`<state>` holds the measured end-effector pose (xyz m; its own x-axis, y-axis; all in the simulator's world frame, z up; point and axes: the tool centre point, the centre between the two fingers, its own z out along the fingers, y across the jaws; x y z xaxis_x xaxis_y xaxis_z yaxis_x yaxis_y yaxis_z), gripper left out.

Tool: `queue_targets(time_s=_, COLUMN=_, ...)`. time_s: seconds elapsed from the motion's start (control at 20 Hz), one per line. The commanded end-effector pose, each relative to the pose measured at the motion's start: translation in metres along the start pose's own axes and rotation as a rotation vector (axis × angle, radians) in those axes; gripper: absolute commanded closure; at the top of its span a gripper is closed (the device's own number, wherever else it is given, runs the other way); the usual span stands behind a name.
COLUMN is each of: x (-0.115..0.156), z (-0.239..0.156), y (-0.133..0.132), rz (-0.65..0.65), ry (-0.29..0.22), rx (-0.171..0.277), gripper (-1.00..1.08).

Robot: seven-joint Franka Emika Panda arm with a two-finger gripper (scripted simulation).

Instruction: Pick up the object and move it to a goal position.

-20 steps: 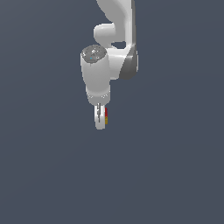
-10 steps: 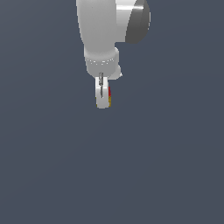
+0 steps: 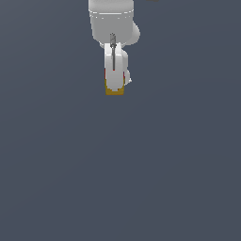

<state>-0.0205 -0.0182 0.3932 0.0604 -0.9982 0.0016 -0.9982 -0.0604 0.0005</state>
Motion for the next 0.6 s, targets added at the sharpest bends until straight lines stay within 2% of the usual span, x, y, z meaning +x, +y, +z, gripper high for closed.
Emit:
queue_targets(time_s=0.0, x=-0.003, z=-0.017, y=0.0, rz=0.0, ry=0.0, rx=0.0, gripper=1.08)
queue_targets(time_s=0.55, x=-0.007, z=-0.043, y=-0.003, rz=-0.002, ry=-0.001, rx=0.0, gripper=1.08)
